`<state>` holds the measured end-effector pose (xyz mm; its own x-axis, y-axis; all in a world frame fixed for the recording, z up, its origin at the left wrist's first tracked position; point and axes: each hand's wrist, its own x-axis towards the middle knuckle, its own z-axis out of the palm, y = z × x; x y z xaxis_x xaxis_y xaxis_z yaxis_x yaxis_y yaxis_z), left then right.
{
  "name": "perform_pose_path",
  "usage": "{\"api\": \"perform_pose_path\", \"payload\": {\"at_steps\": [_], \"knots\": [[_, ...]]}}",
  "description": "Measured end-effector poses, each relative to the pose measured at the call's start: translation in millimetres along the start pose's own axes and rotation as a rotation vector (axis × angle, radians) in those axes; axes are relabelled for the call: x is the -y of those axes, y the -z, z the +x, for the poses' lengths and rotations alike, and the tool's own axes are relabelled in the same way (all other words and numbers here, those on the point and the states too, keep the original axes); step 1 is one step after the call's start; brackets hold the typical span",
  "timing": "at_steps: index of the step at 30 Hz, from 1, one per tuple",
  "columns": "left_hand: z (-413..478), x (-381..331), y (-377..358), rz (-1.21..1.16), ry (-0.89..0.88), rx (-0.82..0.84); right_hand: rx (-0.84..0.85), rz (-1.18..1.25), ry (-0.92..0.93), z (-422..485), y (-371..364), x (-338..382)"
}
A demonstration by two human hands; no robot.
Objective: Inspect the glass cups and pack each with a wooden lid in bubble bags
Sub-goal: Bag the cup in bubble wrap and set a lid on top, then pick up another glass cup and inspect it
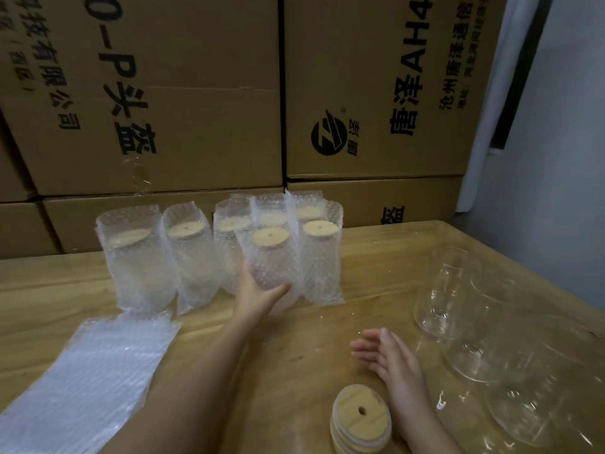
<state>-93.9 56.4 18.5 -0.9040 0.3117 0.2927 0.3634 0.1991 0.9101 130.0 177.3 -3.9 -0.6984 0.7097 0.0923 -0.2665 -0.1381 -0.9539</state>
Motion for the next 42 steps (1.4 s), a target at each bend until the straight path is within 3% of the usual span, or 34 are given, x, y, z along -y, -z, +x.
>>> {"api": "perform_pose_path", "payload": {"at_steps": [12,17,21,24,26,29,34,38,42], "knots": [[0.7,-10.7,13.6,0.157,0.005,0.181,0.019,-0.021,-0.010,0.6,-0.8,0.0],[-41.8,-23.3,40.0,0.084,0.134,0.085,0.023,-0.082,-0.044,-0.2,-0.4,3.4],[-101.4,-19.2,68.4,-0.041,0.188,0.085,-0.008,-0.386,0.182,1.0,-1.9,30.9],[-136.3,-14.0,90.1,-0.087,0.207,0.125,-0.089,-0.838,0.332,13.7,-0.1,70.5],[-150.0,-10.1,100.1,-0.126,0.233,0.095,-0.136,-1.112,0.266,29.6,1.9,91.4],[-160.7,-6.6,106.9,-0.245,0.280,0.024,-0.181,-1.337,0.103,46.1,-0.2,114.5],[-165.2,-6.6,102.6,-0.360,0.314,-0.028,-0.219,-1.501,-0.064,65.7,-0.1,117.1],[-163.4,-4.6,98.8,-0.369,0.328,-0.013,-0.314,-1.517,0.144,72.7,2.6,108.3],[-158.4,-1.8,99.6,-0.348,0.347,0.014,-0.238,-1.366,0.289,56.6,-3.2,102.2]]}}
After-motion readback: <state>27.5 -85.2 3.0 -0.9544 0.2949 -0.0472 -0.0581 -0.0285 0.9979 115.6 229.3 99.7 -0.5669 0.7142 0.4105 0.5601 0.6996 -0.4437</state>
